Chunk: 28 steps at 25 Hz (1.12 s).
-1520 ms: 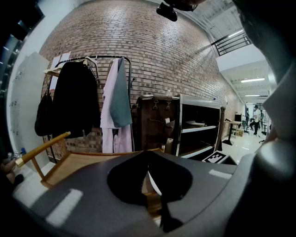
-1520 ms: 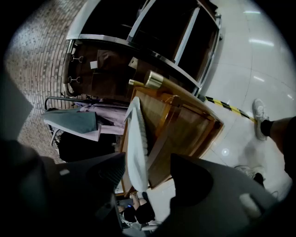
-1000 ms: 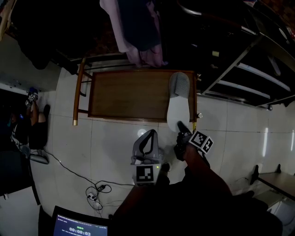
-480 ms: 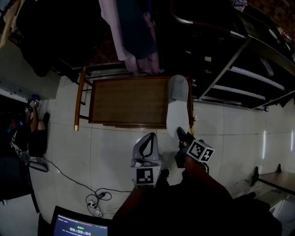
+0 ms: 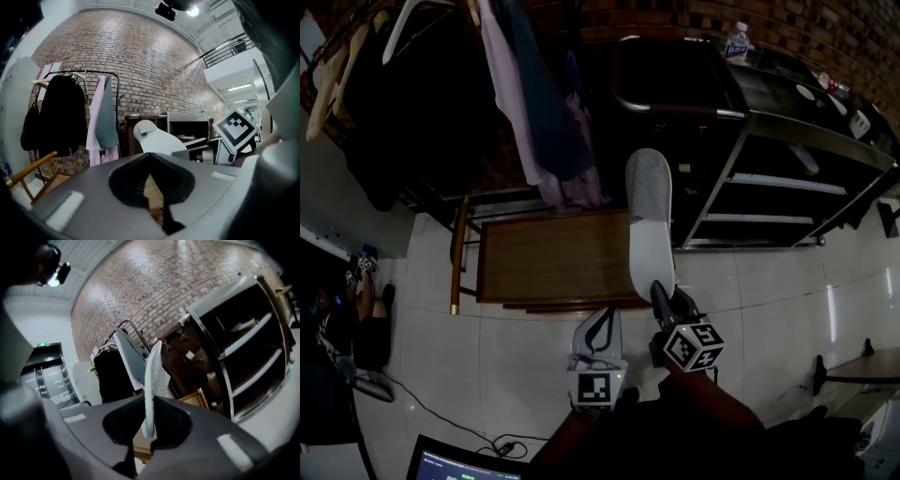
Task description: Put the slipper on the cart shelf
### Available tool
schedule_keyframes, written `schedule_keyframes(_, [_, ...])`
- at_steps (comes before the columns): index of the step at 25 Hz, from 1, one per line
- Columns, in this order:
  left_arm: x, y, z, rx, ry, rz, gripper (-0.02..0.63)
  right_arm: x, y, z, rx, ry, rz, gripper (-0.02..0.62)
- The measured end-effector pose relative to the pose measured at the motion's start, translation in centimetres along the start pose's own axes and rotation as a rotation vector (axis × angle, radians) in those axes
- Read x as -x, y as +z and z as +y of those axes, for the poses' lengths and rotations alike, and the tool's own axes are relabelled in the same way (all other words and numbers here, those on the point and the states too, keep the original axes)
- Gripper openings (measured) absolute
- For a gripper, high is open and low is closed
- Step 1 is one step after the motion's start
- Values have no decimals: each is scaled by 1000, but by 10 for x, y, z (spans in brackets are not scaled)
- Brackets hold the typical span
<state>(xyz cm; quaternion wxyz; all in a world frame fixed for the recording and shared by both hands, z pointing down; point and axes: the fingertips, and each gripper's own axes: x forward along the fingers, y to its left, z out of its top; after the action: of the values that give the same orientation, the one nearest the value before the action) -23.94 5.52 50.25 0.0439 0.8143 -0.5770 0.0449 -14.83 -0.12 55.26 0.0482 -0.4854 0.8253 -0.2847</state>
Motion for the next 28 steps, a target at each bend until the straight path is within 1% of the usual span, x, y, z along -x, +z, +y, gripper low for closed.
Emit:
schedule_keyframes(2, [2, 13, 1, 0, 3, -18, 17, 6, 22, 12, 75, 3, -49, 32])
schedule_keyframes(5, [0, 22, 8, 8, 24, -28, 17, 15, 56, 24, 184, 1, -128, 32])
schedule_keyframes(7, [-3, 36, 15, 8, 38, -54, 17, 21, 75, 32, 241, 0, -173, 32])
schedule_keyframes(10, [-1, 53, 24, -10, 55, -82, 17, 32, 95, 43, 327, -16, -229, 32])
schedule_keyframes(13, [-1, 66, 31, -41, 61, -102, 17, 43, 110, 54, 454, -45, -283, 34])
schedule_keyframes(15, [-3, 72, 35, -47, 69, -116, 17, 46, 120, 60, 503, -51, -315, 34])
schedule_keyframes(17, [-2, 77, 39, -47, 78, -128, 17, 49, 126, 62, 515, -54, -336, 34])
schedule_keyframes(21, [-3, 80, 41, -47, 79, -131, 17, 54, 132, 57, 509, -69, -346, 35])
schedule_keyframes(28, [-6, 80, 35, -50, 46, -132, 17, 55, 135, 54, 524, -83, -361, 37])
